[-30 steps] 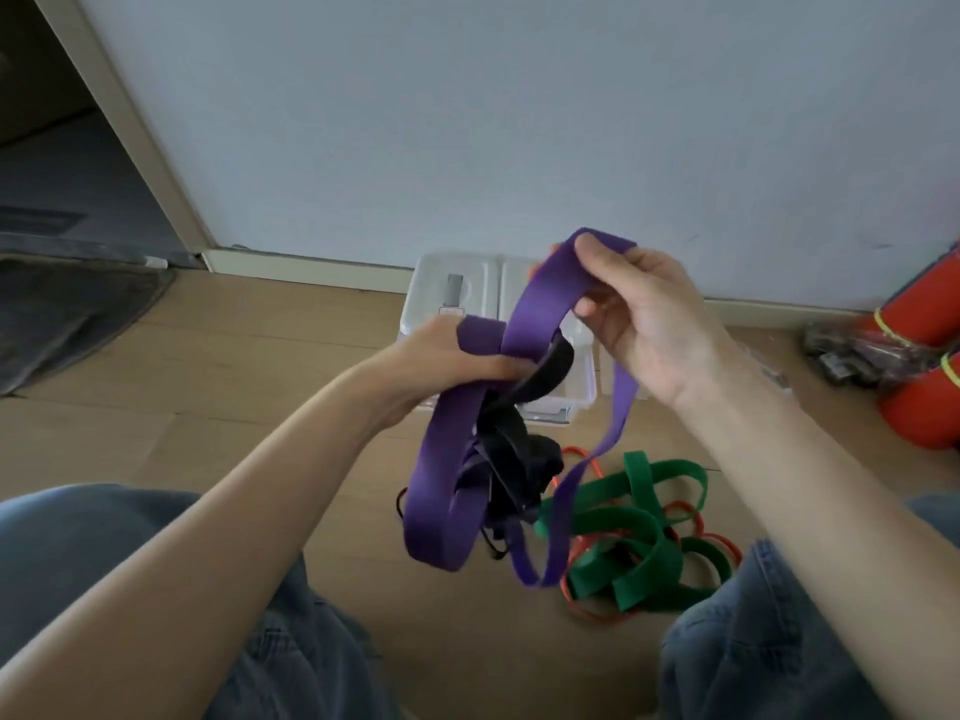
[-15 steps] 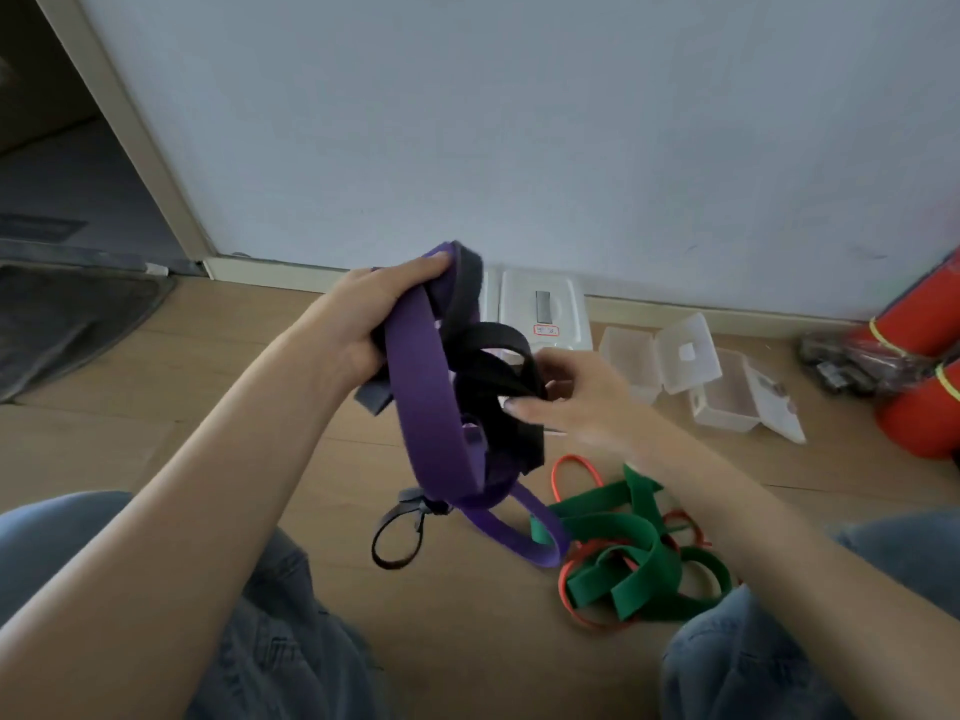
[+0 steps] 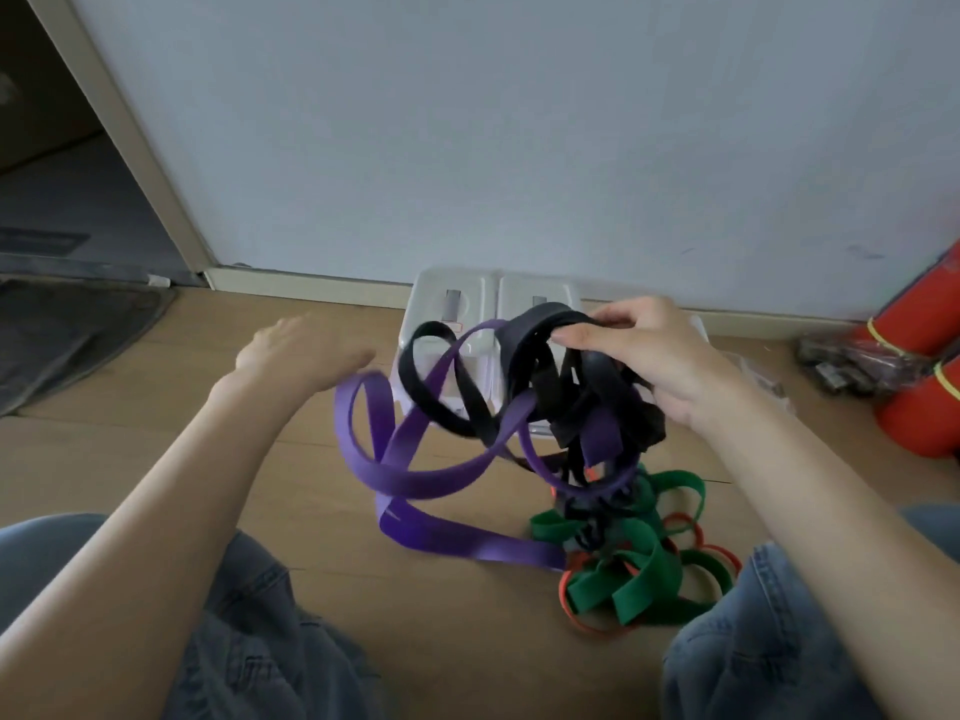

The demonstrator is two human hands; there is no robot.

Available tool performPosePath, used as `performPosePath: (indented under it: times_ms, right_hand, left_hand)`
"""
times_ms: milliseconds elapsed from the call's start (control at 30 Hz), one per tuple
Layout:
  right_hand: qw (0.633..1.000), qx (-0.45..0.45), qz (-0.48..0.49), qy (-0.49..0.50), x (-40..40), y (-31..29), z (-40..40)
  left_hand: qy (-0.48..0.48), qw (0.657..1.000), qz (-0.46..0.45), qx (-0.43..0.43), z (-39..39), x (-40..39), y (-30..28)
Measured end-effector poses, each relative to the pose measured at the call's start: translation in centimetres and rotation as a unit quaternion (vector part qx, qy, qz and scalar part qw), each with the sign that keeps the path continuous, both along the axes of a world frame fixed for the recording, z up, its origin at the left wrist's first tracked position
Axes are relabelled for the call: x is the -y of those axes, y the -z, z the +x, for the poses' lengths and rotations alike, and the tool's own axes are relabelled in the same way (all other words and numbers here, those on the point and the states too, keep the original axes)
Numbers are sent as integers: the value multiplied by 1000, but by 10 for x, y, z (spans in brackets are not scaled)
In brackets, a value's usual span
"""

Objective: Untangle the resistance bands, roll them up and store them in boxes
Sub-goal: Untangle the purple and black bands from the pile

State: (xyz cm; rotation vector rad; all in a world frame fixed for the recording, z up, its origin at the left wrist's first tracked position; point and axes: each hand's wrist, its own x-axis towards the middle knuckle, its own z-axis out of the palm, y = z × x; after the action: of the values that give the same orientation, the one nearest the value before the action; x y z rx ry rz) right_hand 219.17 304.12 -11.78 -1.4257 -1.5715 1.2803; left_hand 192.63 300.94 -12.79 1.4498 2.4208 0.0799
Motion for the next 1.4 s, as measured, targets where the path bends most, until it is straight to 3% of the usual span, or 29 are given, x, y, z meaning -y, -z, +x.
performPosePath:
  times_ms: [33,67,100,167,200,267,333,433,533,600,667,767,867,967,1100,1167,1300,1333,1400]
  right_hand:
    - [1000,-13,-17,-14,0,1,2]
    - [998,-33,-34,-37,0,3,1]
    - [996,-55,-49,-56,1,4,-2]
    - [990,-112,-56,-67,3,2,-11]
    - [984,-152,-59,-68,2,2,-16]
    - [966,-237,-88,-52,-1,-1,-22]
    - [949,-287,-128,-32,-5,-5,-21]
    - [958,-267,-77,-68,-12,-5,-17]
    - [963,-190,-4,-193,-17,2,-4]
    - [948,-136,-42,-285,-12,9,2]
    - [950,-84,-86,-288,-6,23,5]
    - [965,-105,-82,-225,-3,29,5]
    - [971,-204,-77,-102,-10,13,12]
    - [947,-292,-91,-97,-9,7,3]
    - [950,-279,-83,-111,-5,6,-17]
    - [949,-289,-80,-94,-7,2,-21]
    - [949,-293,-74,-89,-2,3,-31]
    - [942,-315,-82,-86,-1,3,-33]
    - [924,-361,-94,-81,0,0,-33]
  left_hand:
    - [6,998,43,-42,2,0,-4]
    - [32,996,80,-17,5,-1,-6]
    - [83,988,98,82,9,-2,-8]
    - [190,927,52,318,32,7,-12]
    - [230,905,31,357,46,13,-11]
    - [258,903,82,333,65,13,4]
    - [219,901,172,331,72,9,10]
    - [180,882,212,381,65,4,6]
    - [149,849,237,448,52,2,-2]
    - [110,819,242,508,46,3,-9]
    - [84,796,240,549,40,2,-12]
    - [47,805,231,544,32,0,-13]
    - [3,871,192,452,24,-4,-1]
    - [20,924,128,360,21,-4,11]
    - [48,959,26,277,20,-3,16]
    - [54,940,3,337,18,0,10]
    - [166,840,-63,512,36,7,0]
    - [205,834,-65,508,48,9,4]
    - [222,857,6,465,74,14,20]
